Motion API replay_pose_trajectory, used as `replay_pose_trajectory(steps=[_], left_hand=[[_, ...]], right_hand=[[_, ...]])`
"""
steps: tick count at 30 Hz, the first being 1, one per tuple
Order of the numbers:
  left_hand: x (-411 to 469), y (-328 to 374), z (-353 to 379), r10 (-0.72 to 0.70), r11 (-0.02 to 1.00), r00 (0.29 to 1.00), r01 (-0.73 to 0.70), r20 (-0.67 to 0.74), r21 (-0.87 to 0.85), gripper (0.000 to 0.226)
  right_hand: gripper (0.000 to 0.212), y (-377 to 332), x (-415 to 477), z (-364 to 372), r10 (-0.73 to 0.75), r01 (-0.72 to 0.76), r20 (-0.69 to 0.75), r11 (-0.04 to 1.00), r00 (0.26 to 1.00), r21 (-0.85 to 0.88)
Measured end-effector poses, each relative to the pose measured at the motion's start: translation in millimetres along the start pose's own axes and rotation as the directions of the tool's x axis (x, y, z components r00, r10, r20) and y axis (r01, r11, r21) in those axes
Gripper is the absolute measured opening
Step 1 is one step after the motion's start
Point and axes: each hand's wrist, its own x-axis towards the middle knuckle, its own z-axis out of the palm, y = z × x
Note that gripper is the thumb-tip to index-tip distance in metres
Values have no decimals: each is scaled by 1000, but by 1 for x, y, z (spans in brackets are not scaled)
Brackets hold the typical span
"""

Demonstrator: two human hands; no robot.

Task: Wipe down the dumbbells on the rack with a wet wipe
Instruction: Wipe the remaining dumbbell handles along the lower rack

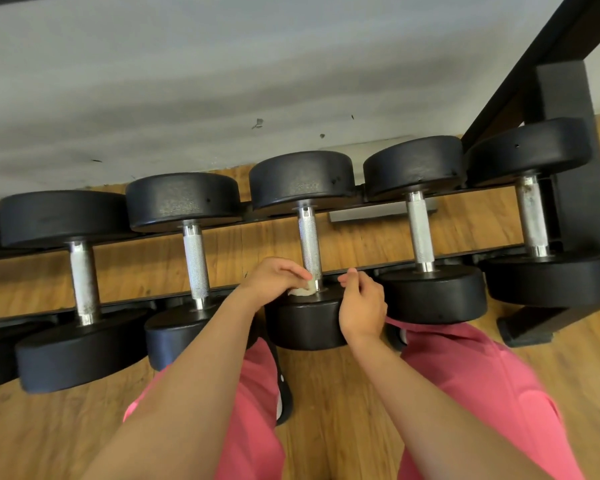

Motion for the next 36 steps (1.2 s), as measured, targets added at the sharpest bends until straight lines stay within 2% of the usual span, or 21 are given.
replay_pose_trajectory(steps=[2,4,7,11,17,22,27,32,36], left_hand=[[2,-3,7,13,1000,997,-12,-75,18,14],[7,-6,14,-6,1000,990,10,-142,26,30],[14,-9,16,-39,998,992,45,-118,43,40],[15,-9,12,-20,998,999,23,-45,62,41],[9,-13,10,94,992,988,-83,-126,94,40],[10,-15,11,84,996,978,-77,-191,45,30],[11,-7,14,46,997,991,-38,-122,68,37],[10,-9,10,54,998,975,-49,-215,29,36],[10,-7,13,27,999,987,-31,-156,-25,34]], right_hand=[[35,-1,0,0,3,-3,0,1000,1000,0],[36,-2,0,0,2,-2,-5,1000,1000,1],[34,-2,0,-1,-8,8,1,1000,1000,1],[31,-1,0,-1,-27,27,-3,1000,1000,2],[35,-2,-1,-1,-9,9,2,1000,1000,2],[38,-4,-1,-2,5,-5,3,1000,1000,-8],[36,-6,-2,-2,-1,1,-7,1000,1000,-12],[30,-2,-1,-2,9,-9,3,1000,1000,-16],[28,0,-1,-1,13,-12,7,999,1000,-30]])
